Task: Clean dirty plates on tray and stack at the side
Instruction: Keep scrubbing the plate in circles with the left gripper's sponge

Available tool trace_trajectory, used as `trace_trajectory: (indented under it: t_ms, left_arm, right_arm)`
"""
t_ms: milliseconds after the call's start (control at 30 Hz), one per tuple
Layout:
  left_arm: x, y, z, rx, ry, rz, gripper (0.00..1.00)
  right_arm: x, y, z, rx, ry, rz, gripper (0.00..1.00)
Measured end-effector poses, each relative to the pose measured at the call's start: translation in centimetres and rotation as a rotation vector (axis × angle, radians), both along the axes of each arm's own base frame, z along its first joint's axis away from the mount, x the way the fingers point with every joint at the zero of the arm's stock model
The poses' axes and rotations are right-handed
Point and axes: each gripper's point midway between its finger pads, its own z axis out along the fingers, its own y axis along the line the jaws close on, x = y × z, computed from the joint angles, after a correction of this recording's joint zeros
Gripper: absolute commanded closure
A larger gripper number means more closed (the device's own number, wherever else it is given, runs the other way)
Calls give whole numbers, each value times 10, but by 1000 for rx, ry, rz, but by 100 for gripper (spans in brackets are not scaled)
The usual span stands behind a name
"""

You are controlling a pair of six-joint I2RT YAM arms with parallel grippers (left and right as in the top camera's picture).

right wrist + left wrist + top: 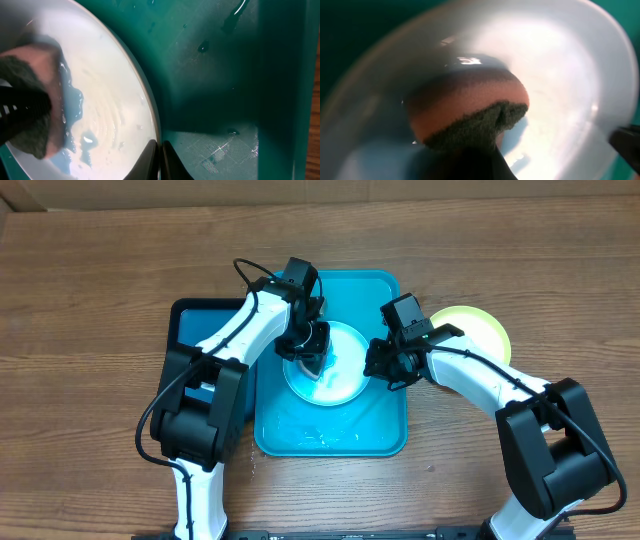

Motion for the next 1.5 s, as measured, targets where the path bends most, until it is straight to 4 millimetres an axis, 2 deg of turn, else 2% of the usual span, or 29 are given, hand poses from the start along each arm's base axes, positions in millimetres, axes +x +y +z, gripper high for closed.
trace_trajectory:
  t_ms: [133, 233, 333, 467, 533, 767, 967, 1033, 1233, 1367, 1500]
  left_arm:
    - [-9, -13, 6, -85, 46, -12, 96]
    - [-8, -15, 15, -107, 36, -12, 96]
    - [-3, -13, 37, -116, -21, -10, 96]
    - [2, -2, 70, -70, -119, -2, 96]
    - [3, 5, 75, -28, -143, 7, 96]
    - [5, 20, 53, 125, -149, 14, 96]
    - [-3, 25, 2, 197, -42, -2, 96]
    - [-4, 22, -6, 187, -19, -5, 96]
    - [-10, 9, -4, 86, 22, -24, 96]
    - [-22, -15, 2, -71, 85, -69, 96]
    - [-29, -31, 14, -182, 120, -90, 96]
  right_arm:
    - [0, 0, 0, 1, 0, 0, 96]
    - [0, 1, 0, 4, -2, 1, 96]
    - [1, 1, 1, 6, -3, 1, 96]
    - [1, 1, 1, 6, -4, 1, 96]
    - [1, 1, 1, 6, -4, 2, 96]
    - [1, 2, 1, 9, -3, 2, 96]
    - [1, 2, 1, 10, -3, 2, 96]
    - [1, 2, 0, 9, -2, 3, 96]
    - [0, 0, -1, 1, 3, -1, 96]
    - [0, 0, -1, 0, 3, -1, 96]
    - [0, 0, -1, 2, 1, 0, 96]
